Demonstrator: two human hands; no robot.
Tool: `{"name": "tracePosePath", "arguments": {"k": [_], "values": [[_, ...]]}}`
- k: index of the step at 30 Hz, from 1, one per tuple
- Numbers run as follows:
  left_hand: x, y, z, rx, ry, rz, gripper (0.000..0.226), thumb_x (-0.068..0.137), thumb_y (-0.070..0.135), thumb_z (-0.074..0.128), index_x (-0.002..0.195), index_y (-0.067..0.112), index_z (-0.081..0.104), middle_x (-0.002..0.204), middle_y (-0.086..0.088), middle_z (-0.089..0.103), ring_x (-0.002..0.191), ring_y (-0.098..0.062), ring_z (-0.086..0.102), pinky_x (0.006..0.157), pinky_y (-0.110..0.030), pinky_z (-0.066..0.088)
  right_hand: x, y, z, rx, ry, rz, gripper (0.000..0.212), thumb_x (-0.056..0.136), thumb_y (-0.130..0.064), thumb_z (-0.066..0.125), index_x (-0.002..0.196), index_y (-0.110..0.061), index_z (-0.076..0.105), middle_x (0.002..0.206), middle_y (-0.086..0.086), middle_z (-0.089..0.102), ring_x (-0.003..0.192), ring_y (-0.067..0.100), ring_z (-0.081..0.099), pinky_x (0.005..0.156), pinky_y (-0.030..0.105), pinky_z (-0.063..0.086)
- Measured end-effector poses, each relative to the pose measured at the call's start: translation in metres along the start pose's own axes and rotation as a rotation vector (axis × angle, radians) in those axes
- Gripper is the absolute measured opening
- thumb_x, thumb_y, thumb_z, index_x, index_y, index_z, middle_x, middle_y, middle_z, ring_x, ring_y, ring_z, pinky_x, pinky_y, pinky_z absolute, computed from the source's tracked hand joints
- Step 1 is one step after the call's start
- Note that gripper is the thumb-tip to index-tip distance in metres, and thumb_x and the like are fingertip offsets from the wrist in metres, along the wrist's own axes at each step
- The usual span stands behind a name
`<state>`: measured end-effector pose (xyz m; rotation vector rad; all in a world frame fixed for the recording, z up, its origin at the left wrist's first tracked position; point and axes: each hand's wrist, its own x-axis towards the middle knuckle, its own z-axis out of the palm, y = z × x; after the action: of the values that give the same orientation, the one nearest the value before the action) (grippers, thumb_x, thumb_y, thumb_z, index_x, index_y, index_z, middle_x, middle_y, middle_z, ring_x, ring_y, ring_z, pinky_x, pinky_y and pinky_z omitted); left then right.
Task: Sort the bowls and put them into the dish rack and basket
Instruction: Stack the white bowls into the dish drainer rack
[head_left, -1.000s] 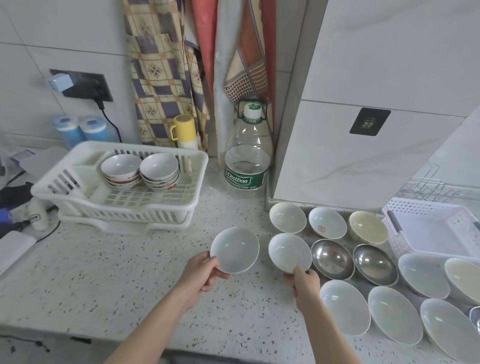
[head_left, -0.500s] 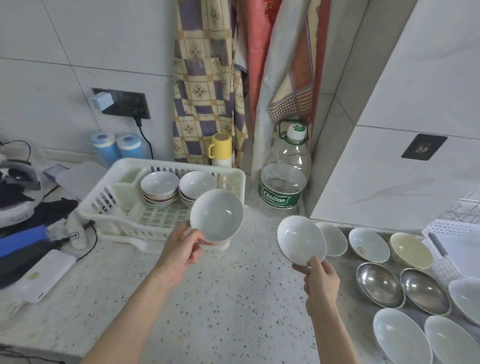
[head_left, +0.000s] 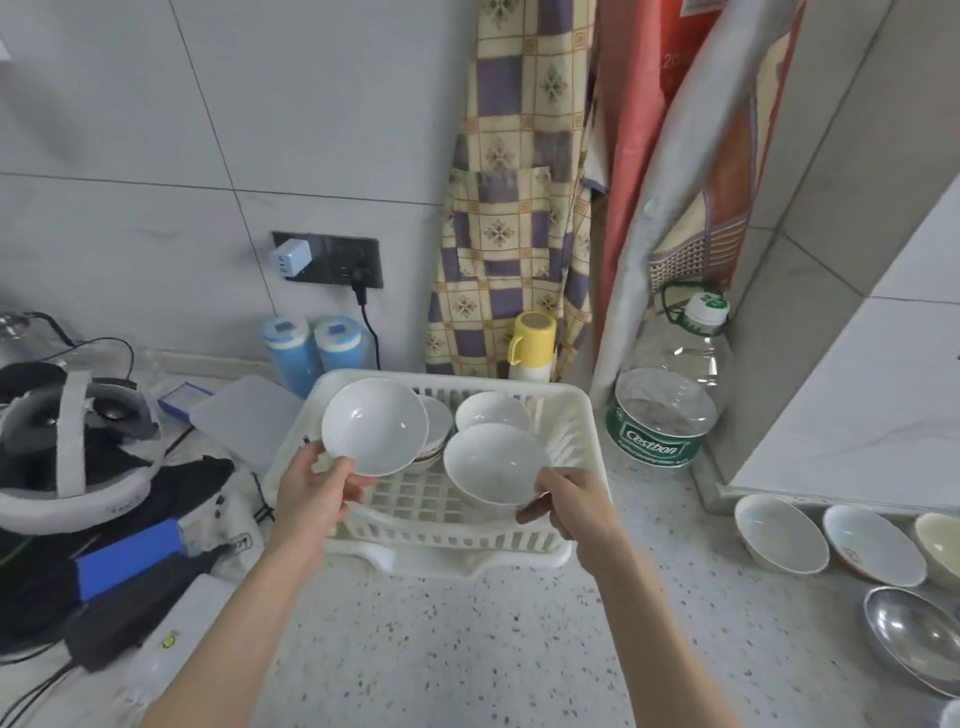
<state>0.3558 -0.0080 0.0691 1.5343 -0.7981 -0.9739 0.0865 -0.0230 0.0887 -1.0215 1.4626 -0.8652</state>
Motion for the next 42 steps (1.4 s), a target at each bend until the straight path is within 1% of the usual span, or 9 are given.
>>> {"name": "tracePosePath", "arguments": {"k": [4,10,17,25,29,32,34,36,42], "values": [[0.023,-0.005,-0.005,0.025,-0.001,0.006,0.034,0.092,0.01,0.056,0.125,0.017,0.053,0.069,-0.002,0.077,0.05,-0.004,0.063,0.051,-0.026,0.039,0.018,-0.008,0.036,-0.107,-0.054,0.066,0.014,0.078,-0.006,0.049,0.07,0.001,0.058,0.064,0.022,0.071,0.033,0.009,0.02,0.032,0.019,0.02],[0.047,-0.022,-0.001,-0.042,-0.026,0.027,0.04,0.094,0.005,0.055,0.132,0.018,0.048,0.072,-0.003,0.077,0.065,-0.011,0.073,0.054,-0.028,0.046,0.039,-0.011,0.06,-0.105,-0.075,0.143,0.014,0.078,-0.002,0.047,0.085,-0.001,0.058,0.074,0.031,0.07,0.027,0.009,0.024,0.031,0.014,0.02],[0.061,-0.032,0.006,-0.099,-0.038,0.109,0.038,0.096,0.004,0.054,0.125,0.027,0.049,0.075,0.003,0.077,0.063,-0.011,0.073,0.049,-0.017,0.054,0.061,-0.008,0.071,-0.218,-0.034,0.205,0.011,0.075,-0.004,0.047,0.064,-0.005,0.047,0.058,0.02,0.069,0.026,0.011,0.027,0.032,0.014,0.022],[0.07,-0.045,0.004,-0.065,-0.082,0.105,0.034,0.095,0.007,0.055,0.127,0.019,0.053,0.074,-0.006,0.077,0.068,-0.022,0.075,0.071,-0.04,0.06,0.086,0.008,0.087,-0.317,-0.066,0.241,0.005,0.069,-0.002,0.044,0.071,-0.006,0.043,0.057,0.024,0.067,0.028,0.014,0.037,0.035,0.017,0.028],[0.07,-0.047,0.004,-0.064,-0.09,0.103,0.036,0.096,0.005,0.054,0.129,0.017,0.053,0.073,-0.008,0.077,0.067,-0.023,0.075,0.063,-0.03,0.06,0.089,0.015,0.089,-0.413,-0.07,0.281,0.002,0.068,-0.005,0.044,0.069,-0.004,0.045,0.056,0.02,0.068,0.029,0.012,0.028,0.036,0.012,0.024],[0.069,-0.046,0.005,-0.086,-0.088,0.096,0.034,0.096,0.005,0.054,0.127,0.018,0.055,0.072,-0.009,0.076,0.066,-0.024,0.075,0.061,-0.028,0.06,0.089,0.022,0.089,-0.422,-0.084,0.25,0.012,0.065,-0.005,0.044,0.069,0.002,0.052,0.058,0.019,0.07,0.032,0.013,0.036,0.038,0.013,0.026],[0.068,-0.044,0.005,-0.098,-0.077,0.093,0.031,0.096,0.005,0.054,0.123,0.019,0.057,0.071,-0.009,0.076,0.064,-0.024,0.075,0.059,-0.027,0.059,0.088,0.025,0.089,-0.446,-0.098,0.244,0.01,0.068,-0.002,0.044,0.066,0.003,0.052,0.046,0.01,0.065,0.029,0.011,0.041,0.037,0.013,0.026],[0.068,-0.043,0.004,-0.12,-0.069,0.086,0.03,0.095,0.005,0.054,0.12,0.02,0.058,0.072,-0.009,0.076,0.064,-0.024,0.075,0.057,-0.026,0.059,0.089,0.026,0.089,-0.506,-0.085,0.247,0.01,0.072,-0.001,0.045,0.063,0.0,0.05,0.036,0.004,0.057,0.025,0.01,0.039,0.036,0.011,0.024],[0.07,-0.04,0.002,-0.115,-0.108,0.017,0.027,0.096,0.004,0.054,0.119,0.019,0.058,0.074,-0.009,0.077,0.067,-0.025,0.075,0.055,-0.026,0.059,0.09,0.027,0.091,-0.646,-0.081,0.277,0.014,0.076,-0.002,0.043,0.064,-0.008,0.049,0.035,0.0,0.055,0.029,0.01,0.045,0.039,0.014,0.029]]}}
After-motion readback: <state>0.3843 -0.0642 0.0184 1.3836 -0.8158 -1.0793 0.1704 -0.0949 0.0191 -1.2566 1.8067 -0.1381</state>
